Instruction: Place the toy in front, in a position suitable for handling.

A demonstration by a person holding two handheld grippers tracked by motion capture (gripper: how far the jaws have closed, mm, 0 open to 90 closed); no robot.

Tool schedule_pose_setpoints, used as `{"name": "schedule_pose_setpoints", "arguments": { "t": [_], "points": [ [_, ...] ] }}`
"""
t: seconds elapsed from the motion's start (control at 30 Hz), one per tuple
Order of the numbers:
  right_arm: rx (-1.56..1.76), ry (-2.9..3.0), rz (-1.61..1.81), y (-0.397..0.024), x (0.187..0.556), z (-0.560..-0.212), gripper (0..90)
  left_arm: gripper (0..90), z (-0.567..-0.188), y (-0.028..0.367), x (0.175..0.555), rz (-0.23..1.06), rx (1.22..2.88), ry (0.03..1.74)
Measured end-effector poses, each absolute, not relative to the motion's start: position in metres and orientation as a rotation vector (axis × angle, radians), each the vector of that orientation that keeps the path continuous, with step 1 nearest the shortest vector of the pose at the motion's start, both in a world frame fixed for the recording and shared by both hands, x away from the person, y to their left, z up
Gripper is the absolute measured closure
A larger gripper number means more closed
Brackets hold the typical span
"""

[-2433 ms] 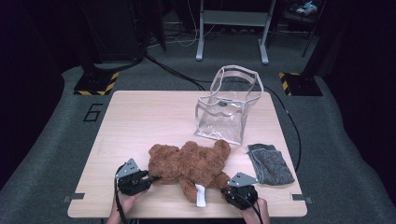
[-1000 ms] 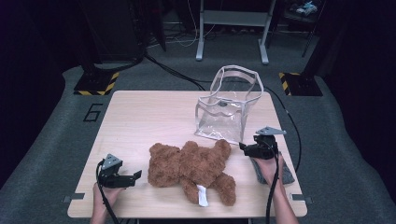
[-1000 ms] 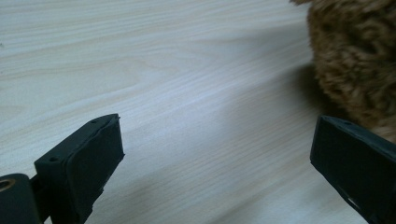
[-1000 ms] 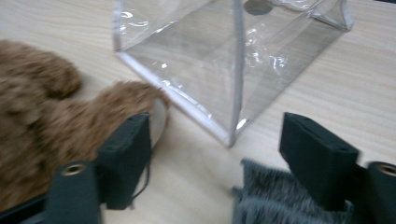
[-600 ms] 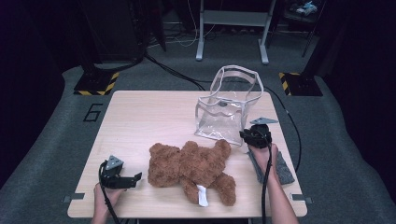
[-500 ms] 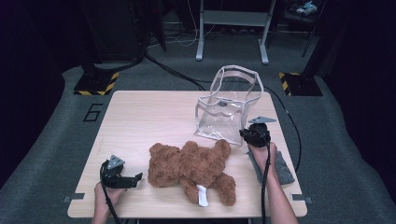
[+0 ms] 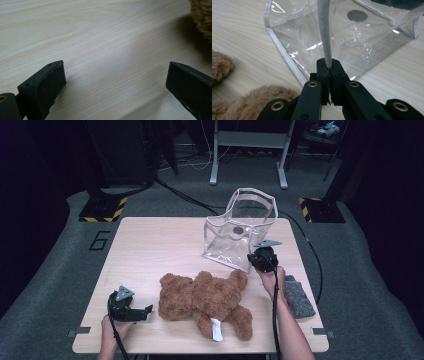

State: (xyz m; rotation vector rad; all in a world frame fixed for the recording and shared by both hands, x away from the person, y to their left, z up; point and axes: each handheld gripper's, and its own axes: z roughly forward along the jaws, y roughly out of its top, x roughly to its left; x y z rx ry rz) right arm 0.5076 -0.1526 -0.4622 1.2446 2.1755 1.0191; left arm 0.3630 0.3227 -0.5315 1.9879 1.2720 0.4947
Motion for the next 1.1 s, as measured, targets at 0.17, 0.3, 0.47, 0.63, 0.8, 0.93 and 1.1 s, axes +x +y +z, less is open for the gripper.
{"name": "schedule_pose_setpoints", "arguments": {
  "t": [0.17, 0.3, 0.47, 0.63, 0.8, 0.93, 1.1],
  "points": [
    [1.215, 2.206, 1.018, -0.137, 0.514, -0.46, 88.0, 2.5, -0.531, 0.323, 0.363, 0.492, 2.002, 1.267],
    [1.177, 2.228, 1.04, -0.124, 0.516, -0.46, 87.9, 2.7, -0.532, 0.323, 0.363, 0.494, 1.983, 1.272],
    [1.139, 2.263, 1.069, -0.101, 0.516, -0.458, 87.8, 2.2, -0.531, 0.325, 0.363, 0.471, 1.985, 1.271],
    [1.097, 2.319, 1.083, -0.082, 0.517, -0.456, 87.1, 2.2, -0.531, 0.325, 0.363, 0.466, 1.978, 1.271],
    [1.108, 2.338, 1.119, -0.085, 0.515, -0.452, 65.0, 2.2, -0.531, 0.325, 0.363, 0.468, 1.983, 1.268],
    [1.118, 2.312, 1.141, -0.104, 0.509, -0.446, 51.5, 2.2, -0.531, 0.324, 0.363, 0.482, 1.985, 1.269],
    [1.119, 2.281, 1.169, -0.109, 0.505, -0.439, 49.4, 2.3, -0.531, 0.324, 0.363, 0.485, 2.012, 1.262]
  ]
}}
